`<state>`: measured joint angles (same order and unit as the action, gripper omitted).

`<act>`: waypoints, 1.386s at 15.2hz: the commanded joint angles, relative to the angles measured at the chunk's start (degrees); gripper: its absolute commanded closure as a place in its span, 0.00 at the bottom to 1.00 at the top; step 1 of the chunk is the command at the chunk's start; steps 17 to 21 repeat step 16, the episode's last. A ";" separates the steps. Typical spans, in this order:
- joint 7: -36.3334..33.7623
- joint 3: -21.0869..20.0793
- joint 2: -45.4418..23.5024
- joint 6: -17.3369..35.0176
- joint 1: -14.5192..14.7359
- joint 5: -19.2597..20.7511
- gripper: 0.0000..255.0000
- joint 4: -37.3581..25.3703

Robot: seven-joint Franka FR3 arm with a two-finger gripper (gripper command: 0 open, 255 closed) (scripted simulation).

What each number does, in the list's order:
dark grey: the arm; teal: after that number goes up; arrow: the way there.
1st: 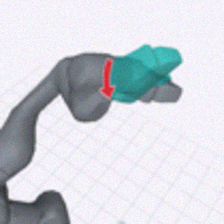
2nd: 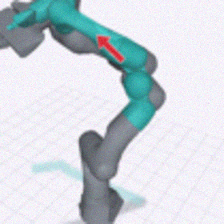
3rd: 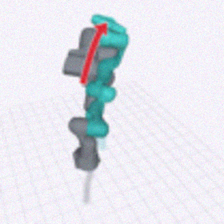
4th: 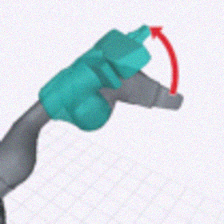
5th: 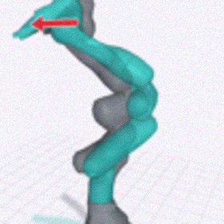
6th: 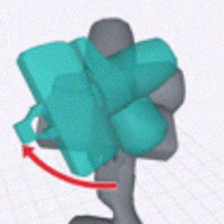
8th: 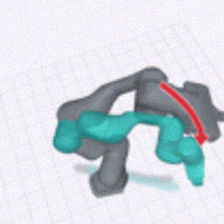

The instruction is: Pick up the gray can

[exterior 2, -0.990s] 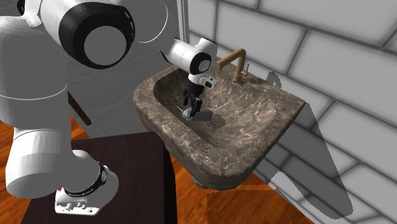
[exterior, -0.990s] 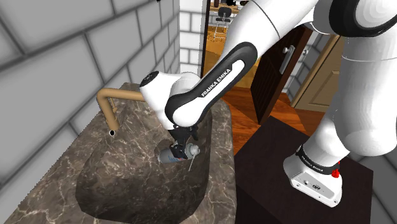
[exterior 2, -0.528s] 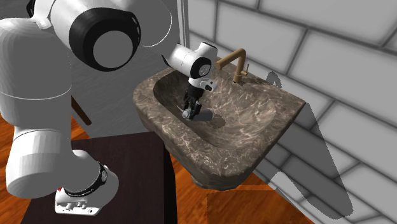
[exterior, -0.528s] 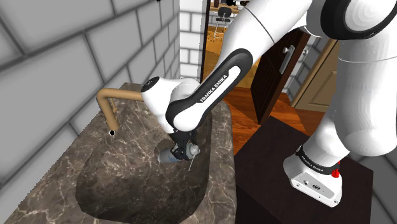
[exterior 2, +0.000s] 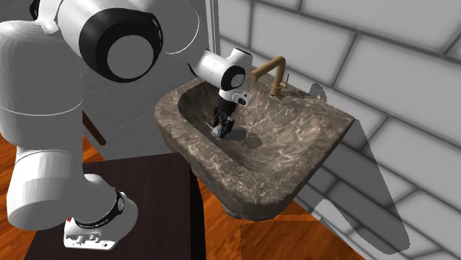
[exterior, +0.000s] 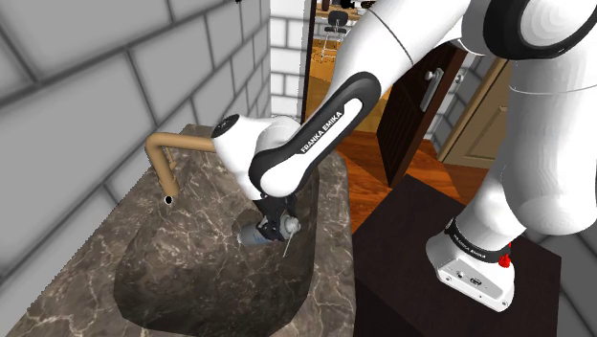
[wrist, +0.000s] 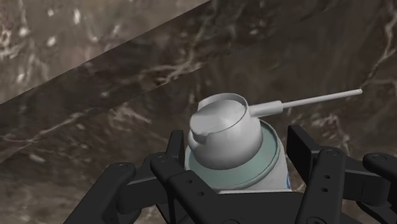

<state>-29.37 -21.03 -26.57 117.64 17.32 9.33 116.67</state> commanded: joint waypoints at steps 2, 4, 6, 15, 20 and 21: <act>0.38 -0.35 1.45 -1.33 -0.27 -0.60 1.00 0.02; 0.67 -0.60 2.61 -2.51 -0.46 -1.08 1.00 -0.08; 0.95 -0.85 3.76 -3.70 -0.64 -1.55 1.00 -0.21; 2.07 -1.66 8.09 -8.75 -1.26 -3.36 1.00 -1.25; 2.07 -1.65 8.09 -8.75 -1.26 -3.35 1.00 -1.26; 2.07 -1.65 8.09 -8.75 -1.26 -3.35 1.00 -1.26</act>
